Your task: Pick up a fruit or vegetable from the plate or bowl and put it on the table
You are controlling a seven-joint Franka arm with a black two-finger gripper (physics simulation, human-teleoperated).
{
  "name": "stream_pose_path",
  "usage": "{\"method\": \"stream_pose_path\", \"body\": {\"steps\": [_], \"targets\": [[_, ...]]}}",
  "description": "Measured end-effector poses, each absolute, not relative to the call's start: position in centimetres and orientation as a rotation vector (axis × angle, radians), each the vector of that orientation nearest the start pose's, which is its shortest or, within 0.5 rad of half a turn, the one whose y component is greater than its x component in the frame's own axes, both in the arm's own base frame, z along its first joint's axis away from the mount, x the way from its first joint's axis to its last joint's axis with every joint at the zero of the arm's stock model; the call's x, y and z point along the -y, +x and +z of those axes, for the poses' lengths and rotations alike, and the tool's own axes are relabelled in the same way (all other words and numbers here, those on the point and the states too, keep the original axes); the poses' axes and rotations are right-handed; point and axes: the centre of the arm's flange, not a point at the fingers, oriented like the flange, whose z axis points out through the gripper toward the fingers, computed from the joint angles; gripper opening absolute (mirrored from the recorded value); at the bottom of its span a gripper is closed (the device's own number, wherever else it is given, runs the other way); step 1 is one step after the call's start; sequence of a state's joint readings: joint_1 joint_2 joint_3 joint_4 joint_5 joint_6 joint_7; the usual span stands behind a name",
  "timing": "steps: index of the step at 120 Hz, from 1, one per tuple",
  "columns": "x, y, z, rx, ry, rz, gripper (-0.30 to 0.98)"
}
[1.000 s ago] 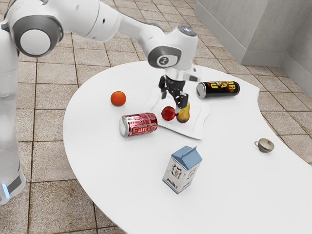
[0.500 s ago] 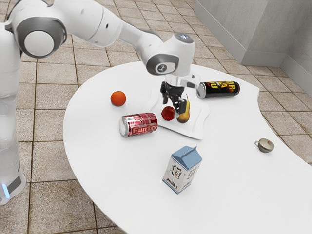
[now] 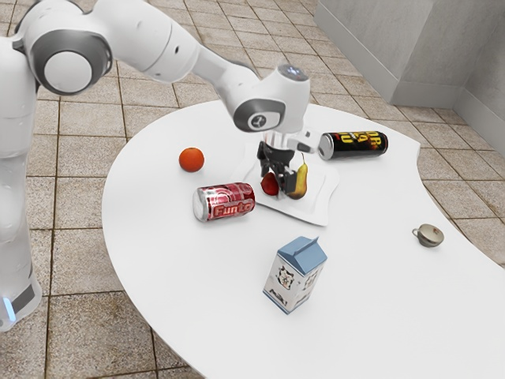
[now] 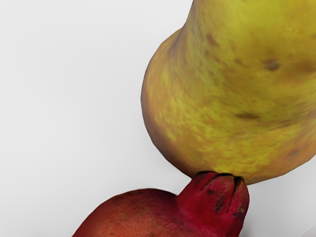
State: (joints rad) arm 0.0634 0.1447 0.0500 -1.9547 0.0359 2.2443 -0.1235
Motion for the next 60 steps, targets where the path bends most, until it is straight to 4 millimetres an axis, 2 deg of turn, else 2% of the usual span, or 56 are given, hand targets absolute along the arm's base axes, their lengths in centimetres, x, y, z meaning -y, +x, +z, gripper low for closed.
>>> {"method": "stream_pose_path", "body": {"steps": [24, 60], "targets": [[-6.93, 60.09, 41.40, 0.317, -3.080, -0.230, 0.67], [-7.57, 60.21, 41.47, 0.333, -3.074, -0.256, 0.34]]}}
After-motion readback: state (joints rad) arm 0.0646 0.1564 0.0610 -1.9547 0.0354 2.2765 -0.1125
